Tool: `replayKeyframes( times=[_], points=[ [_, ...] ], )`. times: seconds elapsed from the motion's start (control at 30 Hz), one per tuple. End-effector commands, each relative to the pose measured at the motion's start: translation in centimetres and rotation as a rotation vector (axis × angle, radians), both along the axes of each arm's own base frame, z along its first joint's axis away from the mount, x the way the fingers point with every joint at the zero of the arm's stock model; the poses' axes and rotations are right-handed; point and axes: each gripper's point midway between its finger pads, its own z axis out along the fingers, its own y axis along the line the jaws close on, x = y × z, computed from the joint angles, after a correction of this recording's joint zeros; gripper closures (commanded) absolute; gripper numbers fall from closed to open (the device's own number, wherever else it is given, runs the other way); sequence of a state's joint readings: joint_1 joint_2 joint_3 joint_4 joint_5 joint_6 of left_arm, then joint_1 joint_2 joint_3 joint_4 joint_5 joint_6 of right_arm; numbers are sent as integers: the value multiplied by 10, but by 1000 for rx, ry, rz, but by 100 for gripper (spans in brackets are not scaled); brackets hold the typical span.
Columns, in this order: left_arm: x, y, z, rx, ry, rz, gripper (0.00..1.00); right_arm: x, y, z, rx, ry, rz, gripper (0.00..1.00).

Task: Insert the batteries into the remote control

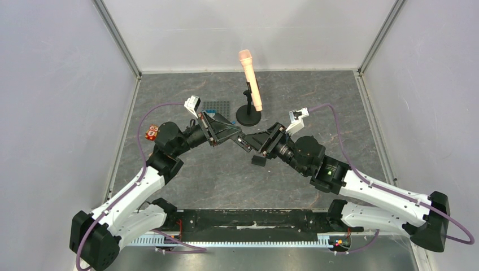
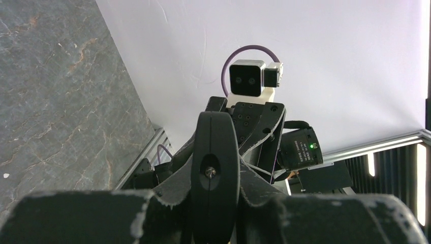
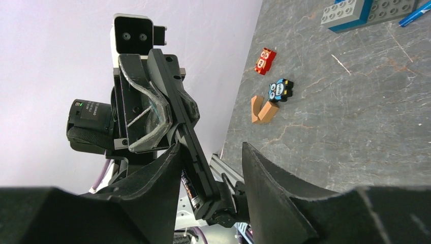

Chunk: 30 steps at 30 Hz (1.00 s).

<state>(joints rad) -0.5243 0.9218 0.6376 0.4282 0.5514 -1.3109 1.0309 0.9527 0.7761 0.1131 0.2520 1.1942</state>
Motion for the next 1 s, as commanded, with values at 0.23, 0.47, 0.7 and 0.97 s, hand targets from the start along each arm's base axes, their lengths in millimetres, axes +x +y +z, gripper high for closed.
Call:
replayKeyframes(
  times=[0.23, 0.47, 0.7, 0.97],
  points=[
    [-1, 4, 30, -65, -59, 18, 98, 2, -7, 7, -29, 13, -29, 38],
    [-1, 4, 26, -53, -59, 17, 98, 1, -12, 23, 12, 13, -41, 34],
    [0, 3, 24, -46, -56, 18, 98, 0, -13, 20, 14, 46, -41, 30],
    [-1, 3, 22, -39, -57, 19, 98, -2, -11, 27, 44, 43, -25, 21]
  ],
)
